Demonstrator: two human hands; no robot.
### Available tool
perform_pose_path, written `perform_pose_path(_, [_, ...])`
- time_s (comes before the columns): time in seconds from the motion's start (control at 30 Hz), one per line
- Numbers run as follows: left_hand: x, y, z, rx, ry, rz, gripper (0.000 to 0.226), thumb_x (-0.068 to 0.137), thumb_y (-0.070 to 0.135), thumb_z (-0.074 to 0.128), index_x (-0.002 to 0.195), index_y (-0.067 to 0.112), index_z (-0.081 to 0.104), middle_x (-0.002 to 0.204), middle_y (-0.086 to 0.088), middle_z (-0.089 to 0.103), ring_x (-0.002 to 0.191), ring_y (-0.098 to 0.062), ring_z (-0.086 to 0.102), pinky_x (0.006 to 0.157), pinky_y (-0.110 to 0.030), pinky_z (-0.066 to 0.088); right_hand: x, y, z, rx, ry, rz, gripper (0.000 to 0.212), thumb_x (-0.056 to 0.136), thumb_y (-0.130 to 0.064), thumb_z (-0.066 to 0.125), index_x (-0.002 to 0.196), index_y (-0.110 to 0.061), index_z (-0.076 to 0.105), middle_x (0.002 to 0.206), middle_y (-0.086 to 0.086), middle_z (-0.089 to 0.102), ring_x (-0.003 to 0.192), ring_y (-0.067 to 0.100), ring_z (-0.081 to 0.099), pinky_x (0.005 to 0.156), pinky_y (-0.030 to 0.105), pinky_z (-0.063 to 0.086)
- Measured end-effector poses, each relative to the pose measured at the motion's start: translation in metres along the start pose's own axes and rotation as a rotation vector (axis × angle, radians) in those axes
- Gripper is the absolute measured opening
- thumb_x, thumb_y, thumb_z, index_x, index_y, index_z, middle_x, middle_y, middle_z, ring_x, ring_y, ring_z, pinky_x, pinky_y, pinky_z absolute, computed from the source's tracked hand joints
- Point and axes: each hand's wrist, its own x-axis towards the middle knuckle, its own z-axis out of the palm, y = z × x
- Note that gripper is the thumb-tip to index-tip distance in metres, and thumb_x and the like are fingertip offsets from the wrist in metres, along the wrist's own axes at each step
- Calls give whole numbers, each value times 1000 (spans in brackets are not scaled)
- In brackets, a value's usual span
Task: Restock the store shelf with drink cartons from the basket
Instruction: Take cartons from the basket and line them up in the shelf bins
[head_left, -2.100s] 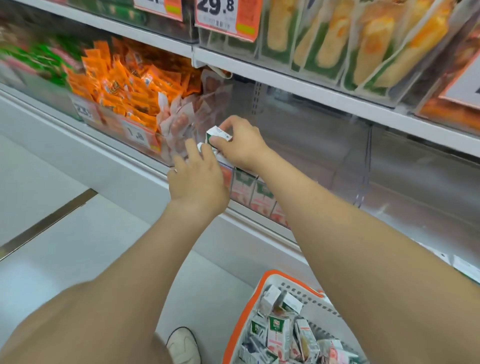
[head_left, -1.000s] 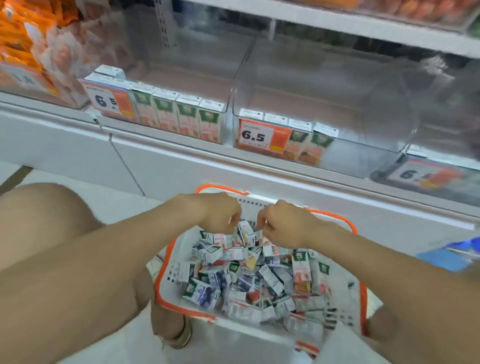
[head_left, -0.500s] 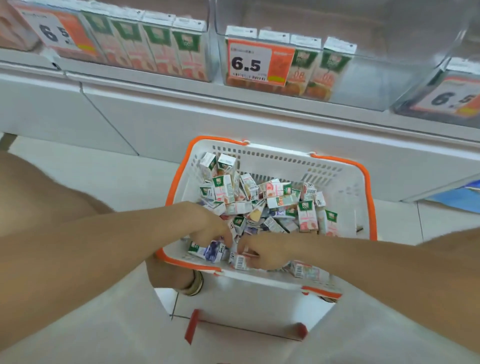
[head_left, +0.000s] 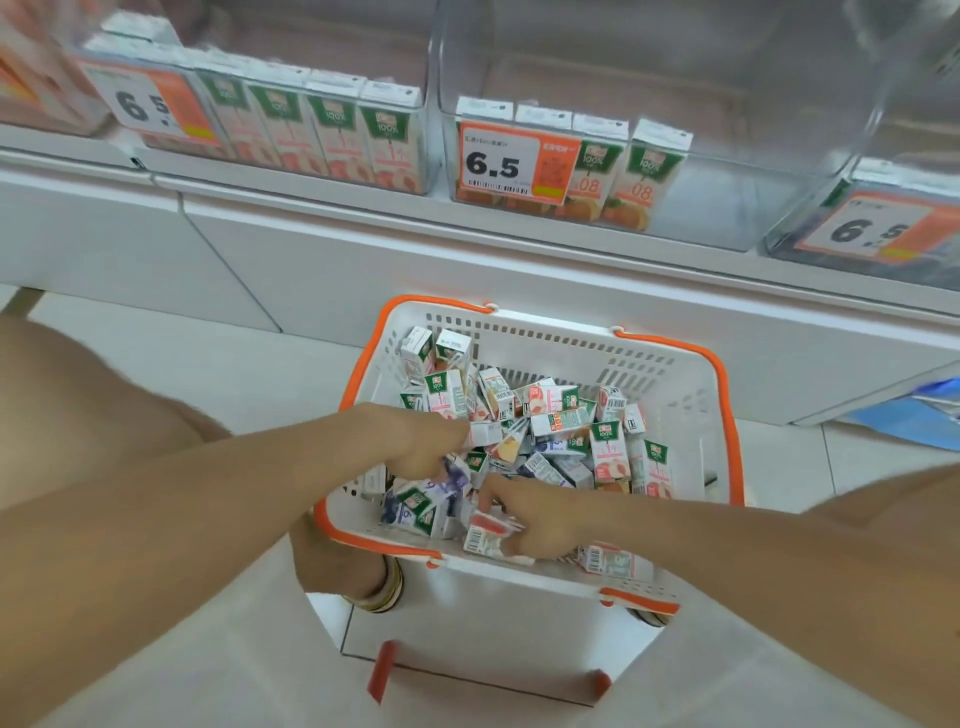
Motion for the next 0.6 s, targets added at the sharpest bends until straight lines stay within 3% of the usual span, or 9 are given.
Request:
perform_pose_path(0.13, [-16,2,-28,-209,154,56,45,109,28,52,145,13,30,93,-6,56,77,-21,53,72,-43,47,-15,-8,-15,61,96,43,32,100,-27,66,129,-15,60,102,-5,52,89,14,53,64,17,39])
perform_pose_path(0.27, [-43,7,-55,-325,304,65,36,109,34,51,139,19,39,96,0,53,75,-19,49,72,-39,48,-39,-11,-49,183,306,103,31,107,-32,49,110,-7,66,90,10,68,75,21,59,62,29,47])
perform_pose_path(0.4, [-71,15,-84,-449,485,74,27,107,36,55,132,27,48,116,-4,57,77,-20,56,74,-35,50,-79,-24,-102,175,633,57,38,109,-26,39,79,-7,51,69,9,49,60,20,43,63,33,39])
perform_pose_path(0.5, [-91,26,-102,-667,624,130,23,104,40,60,122,27,56,121,-20,63,74,-24,53,69,-36,46,-115,-36,-139,290,797,21,39,109,-26,36,84,-9,62,69,8,56,62,21,49,62,33,40])
perform_pose_path(0.6, [-104,41,-114,-812,735,189,23,103,42,61,120,27,58,111,-20,67,77,-23,51,66,-33,40,-140,-49,-161,439,923,19,51,111,-39,32,87,-16,71,74,7,70,65,19,61,56,26,42])
